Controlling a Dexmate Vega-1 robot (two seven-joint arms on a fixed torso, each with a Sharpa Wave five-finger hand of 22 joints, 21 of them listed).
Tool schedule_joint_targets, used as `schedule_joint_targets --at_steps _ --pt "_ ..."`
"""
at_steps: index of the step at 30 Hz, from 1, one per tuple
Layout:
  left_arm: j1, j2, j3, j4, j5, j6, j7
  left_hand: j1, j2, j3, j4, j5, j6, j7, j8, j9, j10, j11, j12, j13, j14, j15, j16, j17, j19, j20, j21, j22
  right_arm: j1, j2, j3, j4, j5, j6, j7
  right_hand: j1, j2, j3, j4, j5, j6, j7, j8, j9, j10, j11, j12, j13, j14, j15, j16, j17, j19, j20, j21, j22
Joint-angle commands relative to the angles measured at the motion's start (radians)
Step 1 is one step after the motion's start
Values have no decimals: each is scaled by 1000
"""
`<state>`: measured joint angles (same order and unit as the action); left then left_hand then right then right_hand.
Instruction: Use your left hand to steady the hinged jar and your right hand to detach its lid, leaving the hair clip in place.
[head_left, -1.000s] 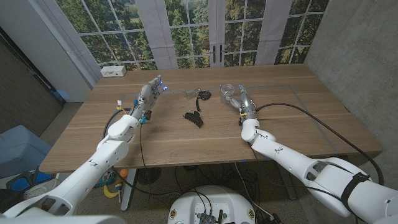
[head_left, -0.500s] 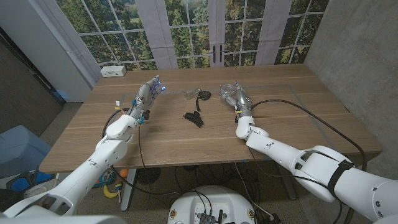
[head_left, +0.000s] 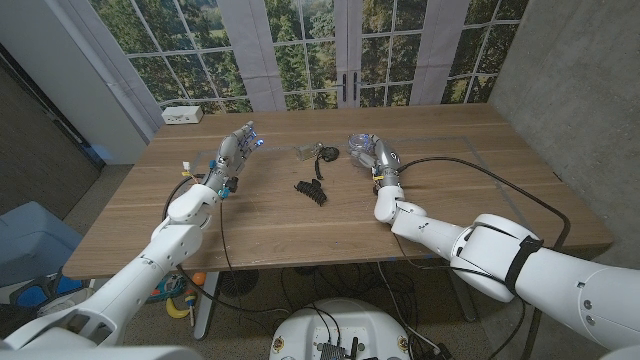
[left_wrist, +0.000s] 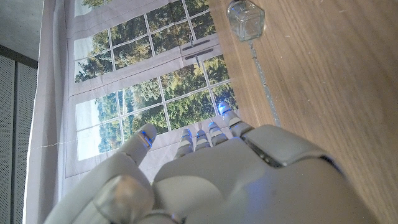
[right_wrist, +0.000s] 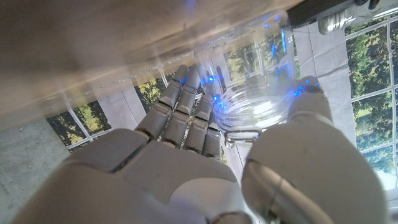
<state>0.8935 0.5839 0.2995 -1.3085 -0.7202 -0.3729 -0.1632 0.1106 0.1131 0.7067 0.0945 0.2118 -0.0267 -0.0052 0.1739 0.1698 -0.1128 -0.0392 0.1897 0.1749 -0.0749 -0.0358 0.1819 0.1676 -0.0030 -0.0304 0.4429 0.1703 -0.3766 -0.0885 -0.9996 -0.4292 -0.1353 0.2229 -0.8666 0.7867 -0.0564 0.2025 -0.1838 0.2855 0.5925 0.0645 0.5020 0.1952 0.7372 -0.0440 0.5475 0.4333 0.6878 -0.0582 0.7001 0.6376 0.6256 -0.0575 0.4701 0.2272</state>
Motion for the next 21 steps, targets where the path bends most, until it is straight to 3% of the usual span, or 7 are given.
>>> schedule_joint_targets --at_steps 1,9,10,11,12,17,21 --pt "-23 -6 4 27 -2 -5 -25 -6 55 5 -5 10 -8 4 5 3 -4 -2 0 1 -1 1 -2 3 5 -7 -5 2 14 2 -81 59 64 97 -117 253 231 62 28 -36 349 -206 33 -1 256 -140 64 45 88 -163 24 40 14 -53 45 21" --pt "-31 -1 11 21 16 -5 -21 4 46 7 -27 6 -9 3 5 3 0 -2 1 1 6 0 -2 -1 10 -6 -11 1 4 -12 -82 45 36 178 -246 275 215 68 25 -52 374 -192 37 -2 288 -139 96 86 136 -163 35 75 13 -65 84 44" --pt "-35 3 15 15 32 -5 -12 10 43 9 -40 4 -10 2 6 3 2 -3 2 0 7 0 -2 -1 12 -6 -14 0 -28 -30 2 -17 -40 197 -250 278 215 68 25 -53 377 -190 38 -1 291 -140 99 90 140 -163 37 79 12 -65 87 46" --pt "-36 7 18 11 43 -4 -5 37 33 18 -87 -4 -10 0 9 3 5 -3 2 0 16 -1 -2 -2 18 -7 -24 -2 -51 -33 67 -52 -99 190 -250 279 214 69 25 -53 376 -190 37 -1 288 -139 99 92 141 -162 37 81 13 -65 89 47" --pt "-38 10 21 7 53 -4 1 77 24 28 -158 -20 -11 -2 13 3 11 -5 3 1 18 -4 -3 -2 27 -9 -41 -2 -69 -36 111 -85 -129 188 -250 280 213 68 25 -54 380 -187 39 -1 288 -139 101 96 142 -162 38 84 11 -65 92 49" --pt "-43 32 33 -23 105 3 34 131 19 36 -243 -35 -3 -12 18 4 40 3 11 2 59 12 5 -2 59 2 -55 0 -157 -114 172 -351 -146 82 -215 281 211 66 31 -57 381 -165 41 6 278 -138 108 119 146 -159 37 102 -1 -64 106 59" --pt "-43 55 41 -57 155 14 72 162 17 39 -273 -37 11 -17 24 5 61 11 16 4 94 11 10 -1 89 14 -58 1 -220 -169 207 -549 -116 -15 -146 285 216 67 34 -57 374 -158 45 18 278 -143 117 137 148 -159 39 118 -9 -60 114 62"
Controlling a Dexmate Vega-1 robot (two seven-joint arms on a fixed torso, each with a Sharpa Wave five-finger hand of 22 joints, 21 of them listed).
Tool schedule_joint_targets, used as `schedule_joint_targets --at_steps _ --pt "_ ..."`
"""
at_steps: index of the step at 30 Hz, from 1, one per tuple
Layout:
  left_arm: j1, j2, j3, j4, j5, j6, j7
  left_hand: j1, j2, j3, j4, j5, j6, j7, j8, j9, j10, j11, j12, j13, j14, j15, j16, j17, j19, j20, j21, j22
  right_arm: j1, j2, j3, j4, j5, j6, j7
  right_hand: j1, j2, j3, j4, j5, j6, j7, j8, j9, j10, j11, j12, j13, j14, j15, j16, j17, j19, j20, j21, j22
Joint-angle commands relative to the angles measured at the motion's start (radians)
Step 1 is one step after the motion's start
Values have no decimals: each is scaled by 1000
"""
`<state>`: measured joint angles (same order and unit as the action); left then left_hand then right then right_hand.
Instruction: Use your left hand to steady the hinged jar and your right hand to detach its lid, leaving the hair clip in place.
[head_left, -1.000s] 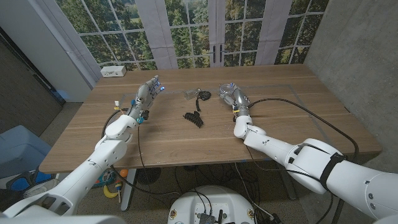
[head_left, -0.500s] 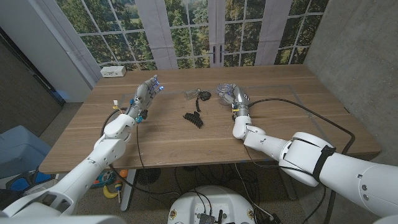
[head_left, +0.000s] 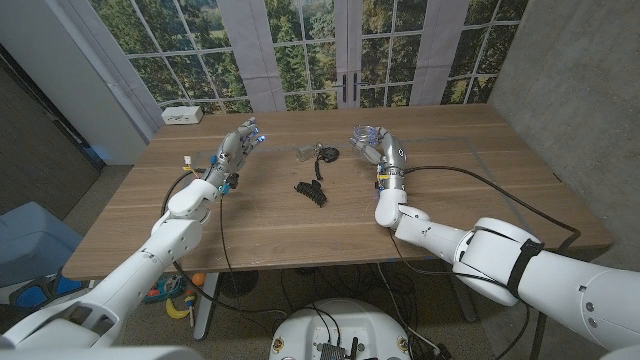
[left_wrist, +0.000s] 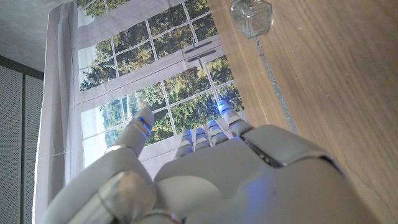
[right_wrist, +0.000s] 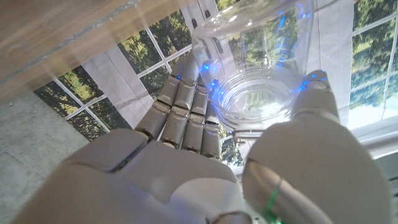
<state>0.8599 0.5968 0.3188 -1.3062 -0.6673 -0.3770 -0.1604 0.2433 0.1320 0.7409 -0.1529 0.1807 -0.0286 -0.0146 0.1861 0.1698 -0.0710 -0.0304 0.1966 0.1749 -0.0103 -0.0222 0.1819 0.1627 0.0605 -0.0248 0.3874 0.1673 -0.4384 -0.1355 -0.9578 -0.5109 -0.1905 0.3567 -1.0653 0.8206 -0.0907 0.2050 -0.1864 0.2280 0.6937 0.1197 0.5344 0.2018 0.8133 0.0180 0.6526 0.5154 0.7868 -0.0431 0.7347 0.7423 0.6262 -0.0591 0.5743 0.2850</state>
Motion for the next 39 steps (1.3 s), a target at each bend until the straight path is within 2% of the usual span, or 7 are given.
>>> schedule_joint_targets --at_steps 1,5,11,21,28,34,39 --pt "-9 48 24 -68 117 19 79 38 -2 6 -30 -5 20 -8 14 6 27 4 11 4 34 -2 10 4 31 9 -3 5 -171 -134 173 -509 -54 -169 74 252 250 65 37 0 276 -212 15 13 202 -206 14 59 50 -175 5 17 -10 -56 12 4" --pt "-6 63 29 -98 160 28 117 74 -8 8 -39 -5 50 -18 24 7 56 0 17 5 60 -6 11 4 54 11 -7 6 -208 -163 199 -607 -39 -207 116 255 252 65 39 0 275 -202 21 25 198 -206 23 79 49 -174 5 33 -18 -52 20 7" --pt "4 86 32 -147 222 44 172 116 -15 11 -42 -5 93 -25 35 8 86 -1 22 6 89 -11 11 5 77 12 -13 6 -254 -193 235 -703 -19 -230 164 259 255 67 43 -1 270 -196 28 40 194 -204 35 107 45 -173 1 54 -28 -50 31 9" --pt "11 103 39 -195 307 49 232 142 -25 11 -45 -5 98 -27 34 9 94 -9 20 7 96 -12 8 5 89 12 -17 6 -337 -244 300 -894 27 -267 260 260 256 69 47 -3 269 -192 36 54 192 -204 50 136 42 -173 -4 76 -35 -47 45 10" --pt "7 105 47 -214 367 46 265 177 -50 8 -47 -6 118 -56 38 10 110 -10 20 7 105 -8 6 5 106 20 -24 6 -383 -262 342 -987 55 -273 302 260 256 71 50 -3 264 -192 40 63 185 -201 58 157 39 -172 -10 90 -43 -49 54 10" --pt "1 106 53 -223 409 42 283 213 -80 3 -46 -7 145 -93 44 10 131 -22 23 8 120 -11 6 6 117 21 -33 7 -413 -268 373 -1050 90 -294 344 261 256 72 51 -4 264 -189 45 71 182 -199 65 174 40 -173 -13 103 -46 -49 63 10" --pt "0 105 56 -233 445 35 305 265 -147 -19 -44 -9 185 -135 52 11 157 -46 23 10 150 -2 9 8 148 64 -41 9 -433 -265 394 -1099 136 -319 387 263 257 75 51 -4 265 -186 48 76 184 -198 72 186 41 -174 -14 112 -47 -45 70 10"
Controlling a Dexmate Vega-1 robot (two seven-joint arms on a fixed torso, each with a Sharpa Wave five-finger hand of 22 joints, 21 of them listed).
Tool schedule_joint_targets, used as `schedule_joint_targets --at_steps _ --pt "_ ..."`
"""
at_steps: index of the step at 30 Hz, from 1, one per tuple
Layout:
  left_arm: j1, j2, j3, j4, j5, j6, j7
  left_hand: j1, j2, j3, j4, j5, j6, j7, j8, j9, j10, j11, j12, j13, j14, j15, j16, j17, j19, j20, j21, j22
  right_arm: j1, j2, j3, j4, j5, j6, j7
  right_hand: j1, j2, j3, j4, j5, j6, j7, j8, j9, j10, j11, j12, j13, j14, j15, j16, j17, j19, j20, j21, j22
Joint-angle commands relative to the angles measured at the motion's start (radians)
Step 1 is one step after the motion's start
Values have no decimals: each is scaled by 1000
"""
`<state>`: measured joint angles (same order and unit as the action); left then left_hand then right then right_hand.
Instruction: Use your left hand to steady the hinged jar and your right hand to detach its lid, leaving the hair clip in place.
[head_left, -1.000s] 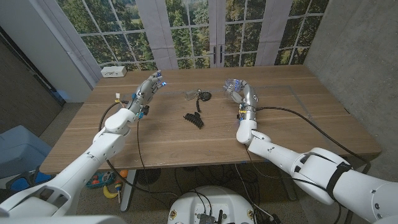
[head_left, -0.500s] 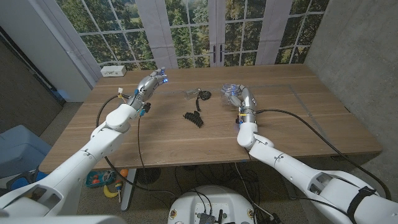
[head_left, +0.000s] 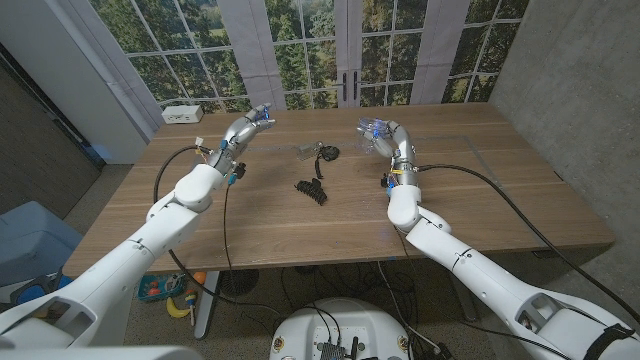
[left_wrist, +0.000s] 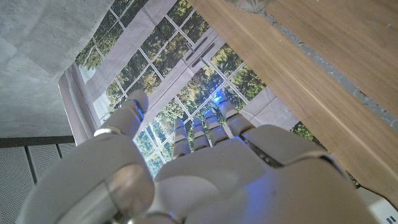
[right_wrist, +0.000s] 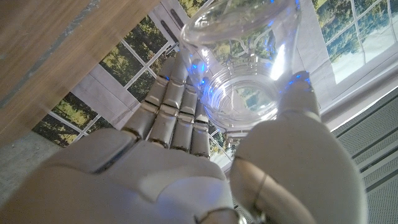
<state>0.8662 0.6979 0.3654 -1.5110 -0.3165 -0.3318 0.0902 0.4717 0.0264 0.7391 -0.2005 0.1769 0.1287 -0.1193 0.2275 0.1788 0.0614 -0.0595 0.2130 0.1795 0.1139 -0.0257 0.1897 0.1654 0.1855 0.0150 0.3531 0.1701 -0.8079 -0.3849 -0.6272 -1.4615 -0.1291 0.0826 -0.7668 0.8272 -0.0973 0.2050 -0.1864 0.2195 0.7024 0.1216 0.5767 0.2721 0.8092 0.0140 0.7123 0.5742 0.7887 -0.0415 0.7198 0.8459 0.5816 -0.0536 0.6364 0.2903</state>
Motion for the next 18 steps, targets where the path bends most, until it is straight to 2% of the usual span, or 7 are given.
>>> schedule_joint_targets --at_steps 1,4,10,12,15,18 --pt "-6 3 10 -29 101 -14 57 45 -50 -21 5 -5 34 -37 12 2 30 -16 8 5 32 -1 3 6 26 30 -8 7 -66 -16 66 -158 82 -51 98 258 263 75 51 4 255 -186 6 7 189 -194 13 129 40 -175 1 11 -2 -50 9 5" --pt "-6 0 12 -30 120 -28 66 65 -70 -30 6 -4 54 -48 17 3 51 -23 12 6 53 -6 7 7 34 36 -11 9 -68 -17 68 -173 85 -66 111 259 264 77 51 4 255 -186 7 8 187 -193 17 137 39 -175 -2 17 -4 -50 14 5" --pt "5 -5 9 -45 152 -40 93 99 -107 -53 10 -2 74 -53 20 4 81 -38 17 9 76 -24 9 9 47 38 -16 12 -75 -16 83 -203 130 -89 152 260 263 79 51 3 258 -179 8 9 188 -190 24 152 41 -174 -4 28 -8 -47 21 4" --pt "22 -1 1 -90 145 22 110 106 -113 -59 12 -1 78 -51 20 4 83 -35 16 10 81 -26 9 10 47 42 -17 12 -78 -12 89 -214 153 -101 165 262 264 81 51 3 260 -178 9 8 190 -189 28 158 45 -175 -2 35 -7 -45 26 4" --pt "25 0 3 -102 177 31 132 129 -148 -85 14 3 102 -74 27 5 99 -49 15 12 92 -43 9 11 58 35 -20 14 -80 -5 94 -233 173 -129 171 264 264 83 51 2 262 -175 9 7 191 -183 33 168 47 -173 -2 45 -8 -41 32 3" --pt "24 0 6 -109 198 39 144 137 -156 -92 15 4 106 -82 27 5 102 -54 15 12 93 -46 8 12 60 33 -22 14 -85 -2 97 -265 189 -176 173 264 264 84 51 1 263 -168 8 5 193 -178 37 177 51 -172 -1 54 -9 -37 38 2"
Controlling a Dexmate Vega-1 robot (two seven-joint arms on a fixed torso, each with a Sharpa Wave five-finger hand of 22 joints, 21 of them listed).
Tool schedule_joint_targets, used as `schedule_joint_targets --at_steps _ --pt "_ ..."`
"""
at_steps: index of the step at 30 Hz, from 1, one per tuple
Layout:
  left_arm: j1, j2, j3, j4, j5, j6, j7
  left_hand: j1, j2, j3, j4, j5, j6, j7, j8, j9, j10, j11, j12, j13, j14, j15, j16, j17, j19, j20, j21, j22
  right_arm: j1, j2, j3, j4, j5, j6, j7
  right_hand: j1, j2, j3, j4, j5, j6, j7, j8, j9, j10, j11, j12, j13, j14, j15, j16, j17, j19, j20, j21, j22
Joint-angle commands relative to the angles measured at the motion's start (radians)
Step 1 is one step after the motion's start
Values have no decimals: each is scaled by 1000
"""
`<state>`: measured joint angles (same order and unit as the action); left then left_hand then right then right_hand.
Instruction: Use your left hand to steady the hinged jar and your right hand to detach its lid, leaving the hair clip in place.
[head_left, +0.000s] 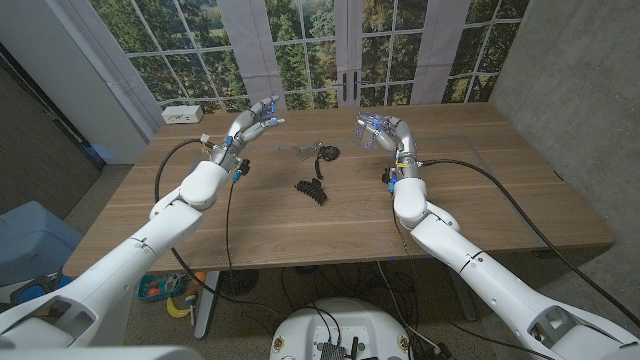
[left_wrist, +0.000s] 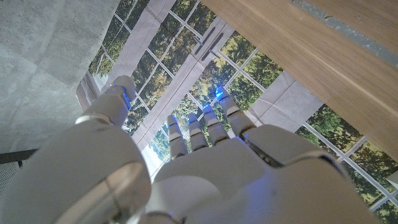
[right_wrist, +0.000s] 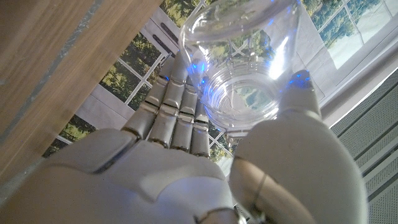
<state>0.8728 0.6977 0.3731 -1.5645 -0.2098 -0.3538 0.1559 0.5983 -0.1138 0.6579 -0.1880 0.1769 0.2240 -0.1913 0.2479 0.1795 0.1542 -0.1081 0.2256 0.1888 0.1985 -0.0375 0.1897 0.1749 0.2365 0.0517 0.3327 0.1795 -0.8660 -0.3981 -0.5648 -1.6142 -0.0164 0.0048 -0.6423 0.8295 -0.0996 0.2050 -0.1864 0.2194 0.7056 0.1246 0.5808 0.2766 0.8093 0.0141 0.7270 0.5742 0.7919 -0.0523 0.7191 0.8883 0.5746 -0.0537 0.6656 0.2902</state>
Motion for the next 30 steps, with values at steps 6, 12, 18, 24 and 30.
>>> schedule_joint_targets --at_steps 6,12,18,24,30 --pt "7 -2 7 -58 119 70 83 30 -33 -28 3 8 15 -22 6 4 12 -9 -1 4 4 -38 4 3 12 -7 -5 6 -34 9 36 -174 101 -177 53 262 267 89 52 -1 260 -161 2 -2 194 -171 25 186 48 -159 -2 28 -5 -30 21 0" --pt "-12 -5 21 -47 133 63 69 51 -47 -46 6 12 17 -24 4 5 5 -12 -7 6 -7 -33 -1 4 4 -4 -14 6 -36 6 34 -211 131 -214 66 265 265 93 50 -3 263 -154 1 -4 198 -163 22 182 53 -159 -1 44 -6 -23 31 -2" --pt "-26 -13 31 -36 149 48 68 61 -53 -61 8 14 17 -24 2 6 1 -11 -11 7 -13 -30 -2 4 1 0 -18 7 -24 5 22 -224 144 -221 81 267 263 97 48 -4 265 -150 -2 -8 200 -161 21 183 54 -158 -5 57 -10 -22 40 -5" --pt "-40 -20 38 -21 152 32 58 71 -55 -76 12 17 20 -25 1 6 1 -9 -12 7 -16 -28 -2 5 2 0 -22 8 -8 4 8 -227 148 -219 95 268 263 101 49 -5 265 -147 -3 -8 200 -158 19 183 55 -157 -8 65 -12 -21 47 -7" --pt "-56 -29 47 3 146 5 40 77 -54 -86 14 19 27 -24 3 7 3 -10 -12 7 -16 -29 -1 5 2 -1 -24 9 5 5 -8 -229 139 -206 102 268 263 106 49 -6 267 -146 -3 -8 199 -157 17 184 57 -156 -11 76 -14 -20 56 -10"
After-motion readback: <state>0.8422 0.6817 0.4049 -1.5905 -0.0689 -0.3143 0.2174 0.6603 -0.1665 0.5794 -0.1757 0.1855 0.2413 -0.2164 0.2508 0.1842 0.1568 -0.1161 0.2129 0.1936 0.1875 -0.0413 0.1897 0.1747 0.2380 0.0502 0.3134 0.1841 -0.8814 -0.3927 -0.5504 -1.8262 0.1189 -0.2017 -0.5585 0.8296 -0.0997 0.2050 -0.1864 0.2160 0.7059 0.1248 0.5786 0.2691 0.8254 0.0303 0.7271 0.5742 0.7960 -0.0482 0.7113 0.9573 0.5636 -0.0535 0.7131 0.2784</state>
